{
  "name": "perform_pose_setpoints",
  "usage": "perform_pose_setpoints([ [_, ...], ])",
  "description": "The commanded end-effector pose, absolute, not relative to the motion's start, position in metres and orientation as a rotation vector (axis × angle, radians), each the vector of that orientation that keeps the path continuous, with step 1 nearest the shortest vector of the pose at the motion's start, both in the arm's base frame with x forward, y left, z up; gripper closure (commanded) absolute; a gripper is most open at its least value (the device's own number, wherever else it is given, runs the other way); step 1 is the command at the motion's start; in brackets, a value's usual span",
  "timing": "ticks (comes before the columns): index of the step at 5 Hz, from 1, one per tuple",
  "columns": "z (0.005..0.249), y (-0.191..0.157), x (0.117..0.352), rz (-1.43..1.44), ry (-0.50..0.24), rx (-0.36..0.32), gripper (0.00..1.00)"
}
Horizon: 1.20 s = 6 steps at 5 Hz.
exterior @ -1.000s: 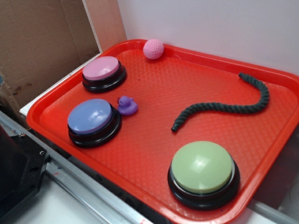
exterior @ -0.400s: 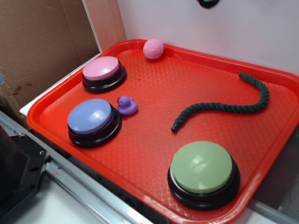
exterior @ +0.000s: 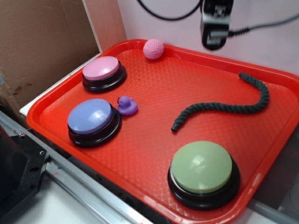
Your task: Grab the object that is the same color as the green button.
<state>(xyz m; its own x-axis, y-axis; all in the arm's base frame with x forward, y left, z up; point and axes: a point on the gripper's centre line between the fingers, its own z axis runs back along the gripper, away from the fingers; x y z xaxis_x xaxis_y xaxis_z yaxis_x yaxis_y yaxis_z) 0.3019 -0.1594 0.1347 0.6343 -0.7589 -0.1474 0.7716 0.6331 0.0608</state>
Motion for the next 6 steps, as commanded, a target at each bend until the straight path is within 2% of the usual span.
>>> perform_pose_setpoints([
  [1, 0.085, -0.164, 0.283, -0.975, 0.072, 0.060, 0.00],
  [2, 0.077, -0.166, 0.285, -1.082, 0.102, -0.008, 0.00],
  [3, 0.065, -0.160, 0.286, -1.200, 0.133, 0.002, 0.00],
  [5, 0.038, -0.144, 0.285, -1.210, 0.176, 0.117, 0.00],
  [6, 0.034, -0.145, 0.284, -1.195, 0.176, 0.133, 0.00],
])
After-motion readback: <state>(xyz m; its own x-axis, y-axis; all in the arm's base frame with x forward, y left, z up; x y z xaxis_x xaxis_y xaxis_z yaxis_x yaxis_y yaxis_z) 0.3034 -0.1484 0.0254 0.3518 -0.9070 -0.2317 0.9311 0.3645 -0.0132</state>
